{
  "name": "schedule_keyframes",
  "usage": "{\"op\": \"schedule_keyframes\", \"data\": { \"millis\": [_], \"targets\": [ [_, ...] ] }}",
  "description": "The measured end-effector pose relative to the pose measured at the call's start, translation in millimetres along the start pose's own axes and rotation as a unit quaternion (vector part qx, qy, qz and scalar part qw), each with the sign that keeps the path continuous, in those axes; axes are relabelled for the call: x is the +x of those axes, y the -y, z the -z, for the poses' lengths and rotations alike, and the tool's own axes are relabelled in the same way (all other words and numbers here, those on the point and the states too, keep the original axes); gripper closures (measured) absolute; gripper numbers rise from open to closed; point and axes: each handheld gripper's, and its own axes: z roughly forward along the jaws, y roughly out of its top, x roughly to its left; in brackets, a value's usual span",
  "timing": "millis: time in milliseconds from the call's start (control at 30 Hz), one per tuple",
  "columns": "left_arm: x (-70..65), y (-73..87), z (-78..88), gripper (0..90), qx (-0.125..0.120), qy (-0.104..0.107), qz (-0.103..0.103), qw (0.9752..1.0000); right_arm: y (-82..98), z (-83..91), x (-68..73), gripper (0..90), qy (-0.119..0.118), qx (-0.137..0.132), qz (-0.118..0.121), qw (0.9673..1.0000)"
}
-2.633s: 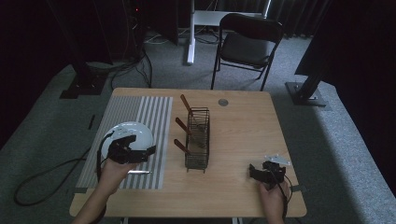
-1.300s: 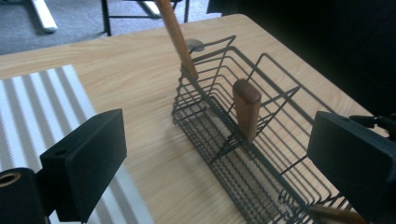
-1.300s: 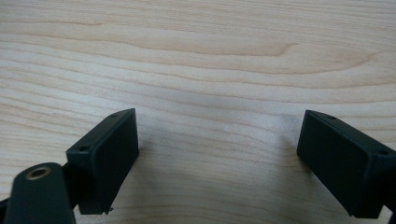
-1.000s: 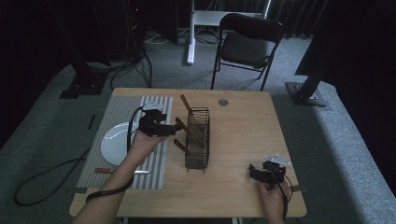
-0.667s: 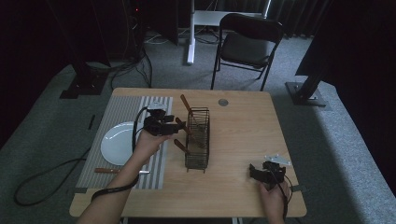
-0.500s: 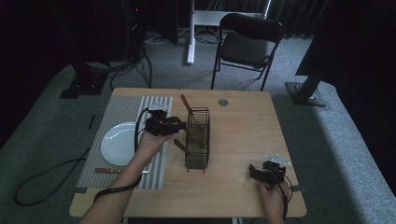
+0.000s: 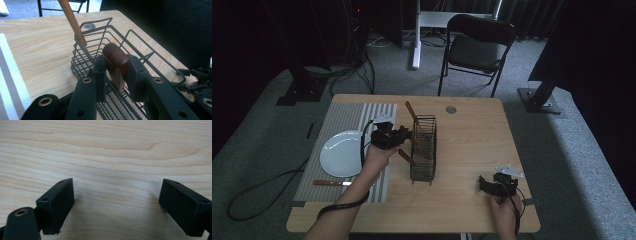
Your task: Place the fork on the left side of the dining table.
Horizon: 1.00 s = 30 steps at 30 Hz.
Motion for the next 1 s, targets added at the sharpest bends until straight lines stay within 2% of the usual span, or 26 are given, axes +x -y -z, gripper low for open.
{"op": "schedule_keyframes", "data": {
  "millis": [67, 167, 300, 467, 667, 800, 1000],
  "targets": [
    [0.9, 1.2, 0.4, 74.0, -0.003, 0.006, 0.012, 0.9999, 0.0, 0.0, 0.0, 12.6, 0.0, 0.0, 0.0, 1.0],
    [-0.2, 3.1, 1.9, 74.7, -0.006, 0.007, 0.013, 0.9999, 0.0, 0.0, 0.0, 12.6, 0.0, 0.0, 0.0, 1.0],
    [-0.3, 6.0, 2.6, 75.8, -0.018, 0.011, 0.027, 0.9994, 0.0, 0.0, 0.0, 12.6, 0.0, 0.0, 0.0, 1.0],
    [-1.7, 7.3, 4.7, 76.4, -0.022, 0.01, 0.024, 0.9994, 0.0, 0.0, 0.0, 12.6, 0.0, 0.0, 0.0, 1.0],
    [1.1, 2.6, 15.2, 76.8, -0.036, 0.02, 0.031, 0.9987, 0.0, 0.0, 0.0, 12.6, 0.0, 0.0, 0.0, 1.0],
    [-1.7, -2.8, 25.1, 77.1, -0.042, 0.018, 0.017, 0.9988, 0.0, 0.0, 0.0, 12.6, 0.0, 0.0, 0.0, 1.0],
    [-9.1, -9.5, 37.6, 77.1, -0.049, 0.035, 0.008, 0.9982, 0.0, 0.0, 0.1, 12.6, 0.0, 0.0, -0.001, 1.0]
  ]
}}
